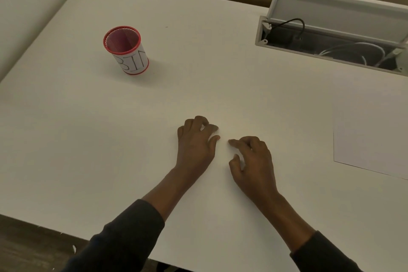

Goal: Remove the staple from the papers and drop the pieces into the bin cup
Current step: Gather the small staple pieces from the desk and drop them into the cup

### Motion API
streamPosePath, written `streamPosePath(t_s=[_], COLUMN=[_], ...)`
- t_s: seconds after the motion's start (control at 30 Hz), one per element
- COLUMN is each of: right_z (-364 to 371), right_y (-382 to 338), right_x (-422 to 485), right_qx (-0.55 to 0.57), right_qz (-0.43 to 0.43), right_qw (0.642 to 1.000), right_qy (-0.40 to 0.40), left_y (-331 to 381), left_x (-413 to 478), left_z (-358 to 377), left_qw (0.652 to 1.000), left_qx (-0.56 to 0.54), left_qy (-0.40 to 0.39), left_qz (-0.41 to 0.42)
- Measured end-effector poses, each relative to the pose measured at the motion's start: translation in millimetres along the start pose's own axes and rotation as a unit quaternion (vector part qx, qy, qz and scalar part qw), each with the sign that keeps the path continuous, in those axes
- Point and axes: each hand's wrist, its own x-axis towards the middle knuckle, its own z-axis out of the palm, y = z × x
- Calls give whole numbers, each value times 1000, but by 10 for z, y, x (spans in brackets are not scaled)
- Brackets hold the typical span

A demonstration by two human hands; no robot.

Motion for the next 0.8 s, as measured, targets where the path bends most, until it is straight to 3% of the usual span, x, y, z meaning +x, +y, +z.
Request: streamPosePath(t_s=[0.23,0.5,0.63,0.8], right_z=[73,73,84,94], right_y=[-23,-3,14,20], right_x=[-21,-25,-18,26], right_qx=[2,7,18,35], right_qz=[12,3,-2,-9], right_qw=[1000,1000,1000,999], right_qy=[8,15,19,22], left_y=[82,53,70,31], left_x=[127,178,212,285], left_z=[8,49,33,-28], left_qw=[1000,985,972,979], left_qx=[21,133,185,132], left_qy=[-8,-19,-71,-101], left_qz=[-1,109,126,120])
